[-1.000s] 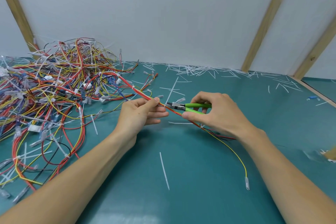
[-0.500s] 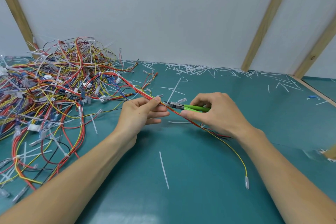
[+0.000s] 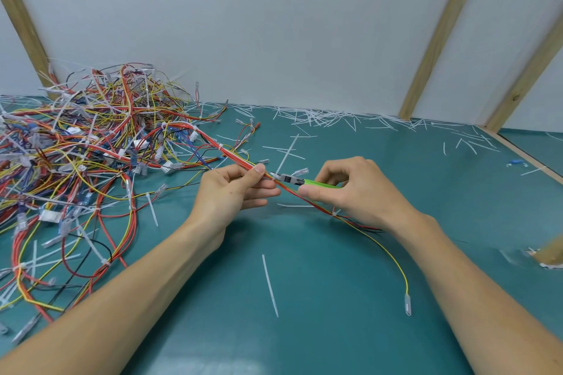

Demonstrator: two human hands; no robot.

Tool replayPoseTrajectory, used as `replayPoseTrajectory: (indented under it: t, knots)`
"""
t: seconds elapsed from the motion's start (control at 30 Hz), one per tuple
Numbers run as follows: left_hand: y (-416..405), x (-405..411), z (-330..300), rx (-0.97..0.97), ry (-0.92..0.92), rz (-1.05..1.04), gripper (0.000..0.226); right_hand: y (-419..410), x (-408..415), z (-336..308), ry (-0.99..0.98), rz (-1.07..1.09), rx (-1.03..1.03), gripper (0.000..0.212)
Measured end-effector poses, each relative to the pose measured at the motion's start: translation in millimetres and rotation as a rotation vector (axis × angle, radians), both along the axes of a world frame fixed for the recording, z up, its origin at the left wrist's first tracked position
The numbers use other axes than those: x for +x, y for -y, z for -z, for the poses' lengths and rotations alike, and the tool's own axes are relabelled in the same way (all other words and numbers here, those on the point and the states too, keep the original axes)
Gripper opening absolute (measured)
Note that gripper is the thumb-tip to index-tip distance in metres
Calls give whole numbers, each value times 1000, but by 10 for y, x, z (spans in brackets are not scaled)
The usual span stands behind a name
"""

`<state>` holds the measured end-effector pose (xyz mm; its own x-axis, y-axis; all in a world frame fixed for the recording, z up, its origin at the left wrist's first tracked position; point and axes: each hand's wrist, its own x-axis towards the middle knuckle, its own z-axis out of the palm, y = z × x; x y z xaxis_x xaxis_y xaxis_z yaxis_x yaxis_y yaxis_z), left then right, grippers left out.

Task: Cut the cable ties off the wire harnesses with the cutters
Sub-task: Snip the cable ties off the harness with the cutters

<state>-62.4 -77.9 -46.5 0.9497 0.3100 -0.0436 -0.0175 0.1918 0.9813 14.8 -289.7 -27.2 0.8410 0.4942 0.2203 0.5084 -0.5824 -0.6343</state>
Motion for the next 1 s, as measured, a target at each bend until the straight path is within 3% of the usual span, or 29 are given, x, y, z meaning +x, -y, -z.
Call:
replayPoseTrajectory:
  t: [0.6, 0.83, 1.0]
  knots:
    - [-1, 9, -11, 4, 22, -11, 24, -52, -36, 6, -32, 48, 62, 46]
    - [-20, 24, -3, 36, 18, -24, 26, -58, 27, -100, -288, 139, 373, 52]
    - [-30, 33, -3, 63, 38, -67, 27, 41, 30, -154, -471, 14, 245, 47]
